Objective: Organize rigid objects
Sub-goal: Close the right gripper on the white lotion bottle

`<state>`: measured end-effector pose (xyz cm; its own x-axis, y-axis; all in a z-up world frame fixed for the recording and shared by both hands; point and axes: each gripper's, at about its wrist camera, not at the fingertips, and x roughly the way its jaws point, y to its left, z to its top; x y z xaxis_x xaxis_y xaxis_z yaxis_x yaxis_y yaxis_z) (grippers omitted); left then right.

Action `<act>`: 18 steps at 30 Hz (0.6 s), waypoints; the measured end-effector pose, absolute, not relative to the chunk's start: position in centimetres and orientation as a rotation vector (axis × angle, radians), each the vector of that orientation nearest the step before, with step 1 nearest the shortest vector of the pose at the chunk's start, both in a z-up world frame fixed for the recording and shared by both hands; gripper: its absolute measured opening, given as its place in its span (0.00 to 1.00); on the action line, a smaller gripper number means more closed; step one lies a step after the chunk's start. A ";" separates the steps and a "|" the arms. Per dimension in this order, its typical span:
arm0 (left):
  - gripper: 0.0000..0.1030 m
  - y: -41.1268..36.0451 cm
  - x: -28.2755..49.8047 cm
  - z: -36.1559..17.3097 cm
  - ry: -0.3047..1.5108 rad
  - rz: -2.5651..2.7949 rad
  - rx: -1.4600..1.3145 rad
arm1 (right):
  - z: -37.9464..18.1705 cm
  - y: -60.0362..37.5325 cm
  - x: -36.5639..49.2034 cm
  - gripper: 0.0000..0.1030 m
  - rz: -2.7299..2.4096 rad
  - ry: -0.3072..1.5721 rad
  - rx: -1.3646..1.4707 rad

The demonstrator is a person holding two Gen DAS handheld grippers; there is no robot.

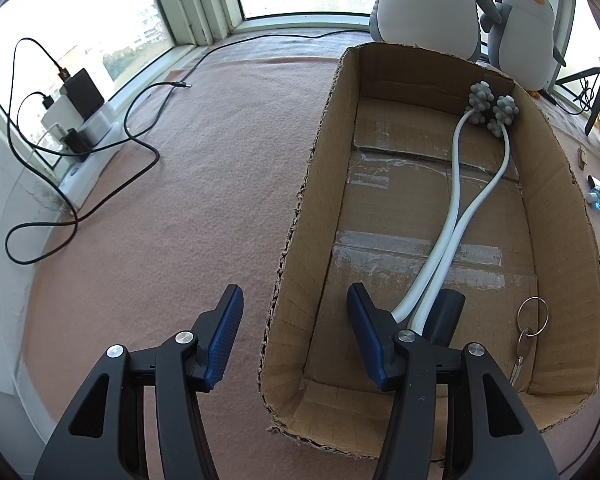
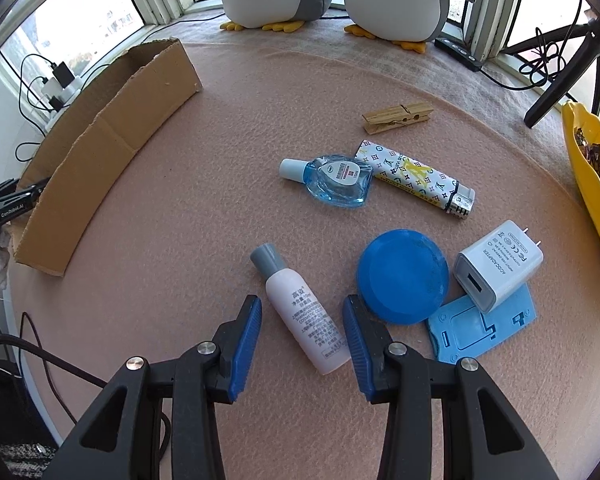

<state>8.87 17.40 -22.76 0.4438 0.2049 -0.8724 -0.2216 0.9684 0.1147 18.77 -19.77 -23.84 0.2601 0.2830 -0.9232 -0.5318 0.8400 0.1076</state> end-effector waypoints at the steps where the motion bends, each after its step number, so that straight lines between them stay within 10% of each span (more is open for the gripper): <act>1: 0.52 17.4 8.9 -22.8 1.079 0.264 -0.017 | -23.9 -19.8 18.7 0.29 0.555 1.189 -0.243; 18: 0.52 17.5 8.8 -22.8 1.079 0.263 -0.021 | -23.8 -20.7 17.3 0.17 0.472 1.161 -0.108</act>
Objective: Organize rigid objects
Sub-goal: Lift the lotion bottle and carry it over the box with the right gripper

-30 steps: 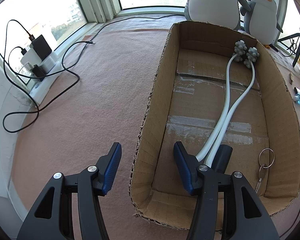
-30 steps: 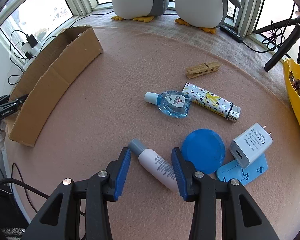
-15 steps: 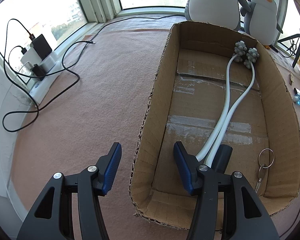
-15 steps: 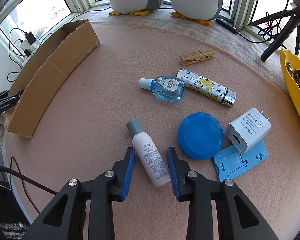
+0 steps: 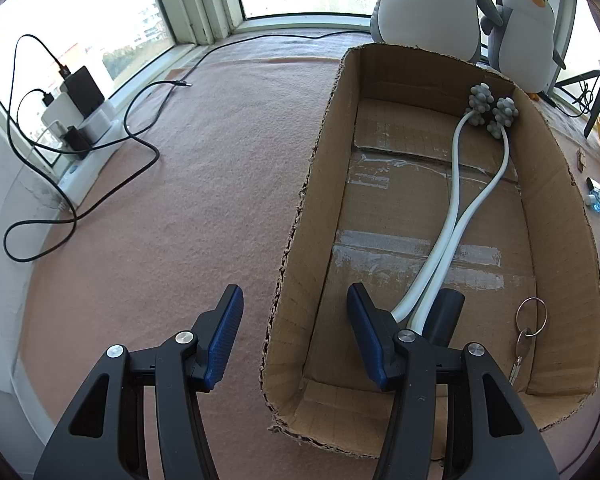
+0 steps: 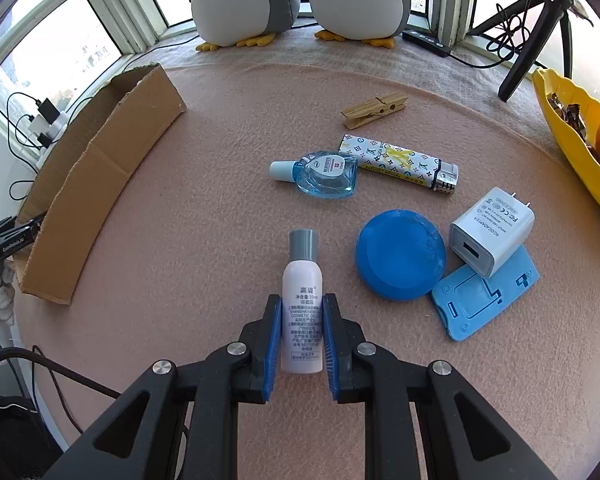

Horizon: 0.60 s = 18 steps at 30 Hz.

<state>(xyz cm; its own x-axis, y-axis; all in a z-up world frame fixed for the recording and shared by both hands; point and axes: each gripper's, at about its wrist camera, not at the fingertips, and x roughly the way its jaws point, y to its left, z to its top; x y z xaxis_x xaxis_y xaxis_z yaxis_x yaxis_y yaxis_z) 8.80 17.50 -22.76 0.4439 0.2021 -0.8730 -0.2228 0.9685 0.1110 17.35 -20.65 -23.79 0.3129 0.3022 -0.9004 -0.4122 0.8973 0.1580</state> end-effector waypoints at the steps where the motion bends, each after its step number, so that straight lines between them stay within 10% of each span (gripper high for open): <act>1: 0.52 17.5 8.8 -22.8 1.079 0.263 -0.022 | -23.7 -20.8 17.2 0.17 0.467 1.152 -0.091; 18: 0.52 17.4 8.8 -22.8 1.078 0.262 -0.024 | -19.8 -19.7 15.8 0.17 0.480 1.033 0.020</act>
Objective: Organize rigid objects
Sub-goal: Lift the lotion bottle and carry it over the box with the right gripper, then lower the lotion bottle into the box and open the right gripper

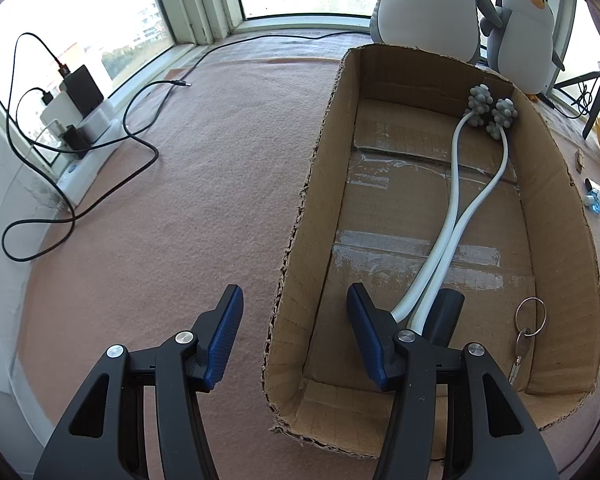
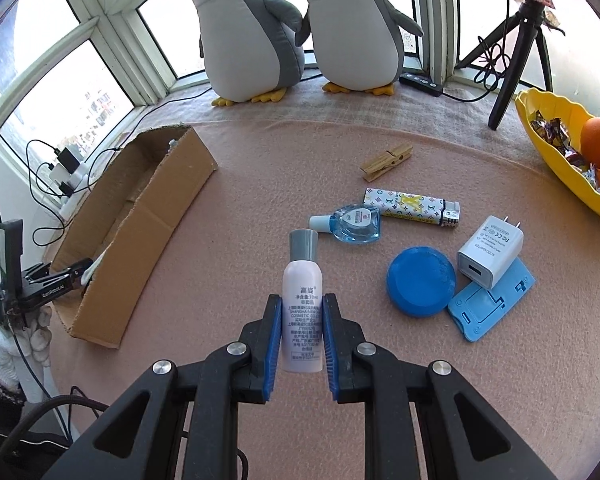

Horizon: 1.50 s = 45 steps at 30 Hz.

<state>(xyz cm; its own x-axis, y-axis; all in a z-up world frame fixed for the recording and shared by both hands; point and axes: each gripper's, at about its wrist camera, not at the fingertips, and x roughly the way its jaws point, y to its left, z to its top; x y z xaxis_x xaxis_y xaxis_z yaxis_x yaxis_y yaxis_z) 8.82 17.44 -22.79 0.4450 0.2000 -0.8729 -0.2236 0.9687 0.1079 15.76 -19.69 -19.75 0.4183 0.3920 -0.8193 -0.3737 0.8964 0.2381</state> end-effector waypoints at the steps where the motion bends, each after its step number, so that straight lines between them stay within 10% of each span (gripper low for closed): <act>1: 0.52 17.4 8.9 -22.8 1.078 0.263 -0.025 | -19.4 -19.4 15.6 0.17 0.487 1.025 0.020; 45: 0.52 17.2 9.1 -22.9 1.073 0.254 -0.046 | -15.0 2.2 12.5 0.17 0.909 0.975 0.024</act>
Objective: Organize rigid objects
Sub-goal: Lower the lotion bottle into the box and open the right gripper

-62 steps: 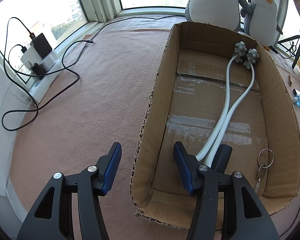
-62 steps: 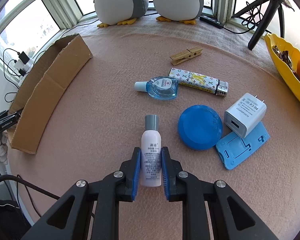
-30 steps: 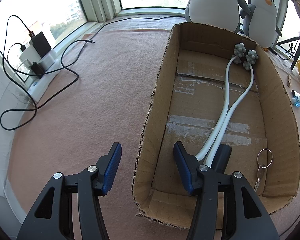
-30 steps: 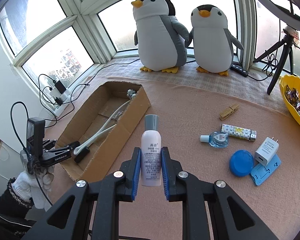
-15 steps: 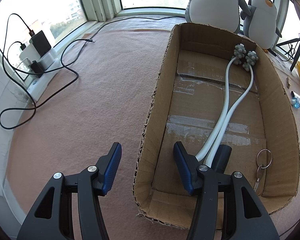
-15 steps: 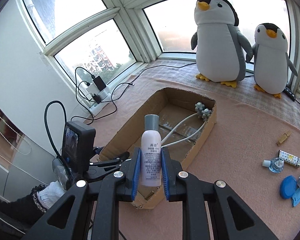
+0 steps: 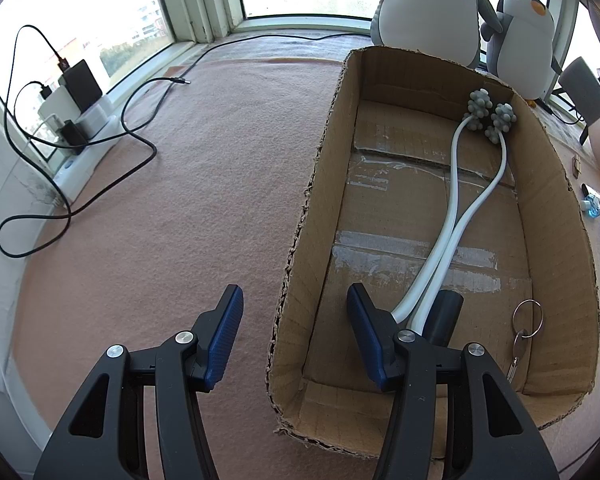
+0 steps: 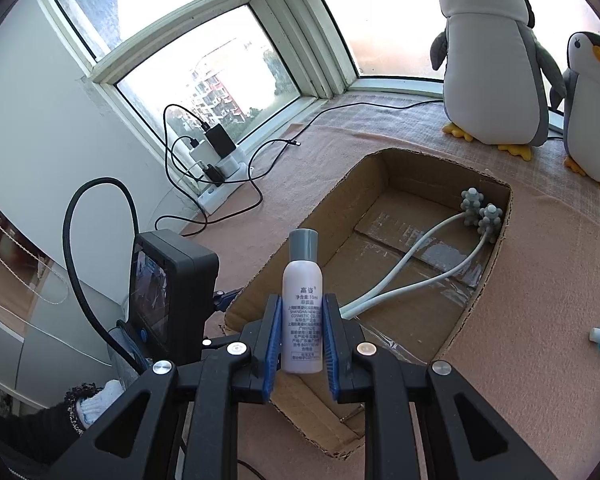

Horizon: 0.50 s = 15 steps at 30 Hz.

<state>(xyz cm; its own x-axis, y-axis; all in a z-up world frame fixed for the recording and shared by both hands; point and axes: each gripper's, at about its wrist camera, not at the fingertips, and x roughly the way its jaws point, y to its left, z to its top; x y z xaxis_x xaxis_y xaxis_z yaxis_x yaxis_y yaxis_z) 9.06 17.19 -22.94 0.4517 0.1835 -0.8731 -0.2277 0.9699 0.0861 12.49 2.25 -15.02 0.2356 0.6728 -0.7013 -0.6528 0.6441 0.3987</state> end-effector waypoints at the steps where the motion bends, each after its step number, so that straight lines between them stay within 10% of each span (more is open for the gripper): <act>1: 0.52 17.2 9.1 -22.9 1.073 0.254 -0.046 | -15.2 2.4 12.6 0.17 0.906 0.980 0.022; 8: 0.52 17.4 9.1 -23.0 1.072 0.253 -0.048 | -16.5 3.3 12.9 0.18 0.879 1.011 -0.009; 15: 0.52 17.3 9.1 -23.0 1.071 0.254 -0.048 | -16.2 2.9 12.9 0.45 0.844 0.989 -0.013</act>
<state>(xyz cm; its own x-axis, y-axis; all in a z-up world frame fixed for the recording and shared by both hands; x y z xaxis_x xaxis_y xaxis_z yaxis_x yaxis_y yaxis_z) 9.05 17.33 -23.01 0.4536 0.1821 -0.8724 -0.2286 0.9699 0.0836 12.91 2.90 -16.24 0.2668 0.6199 -0.7380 -0.6312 0.6910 0.3522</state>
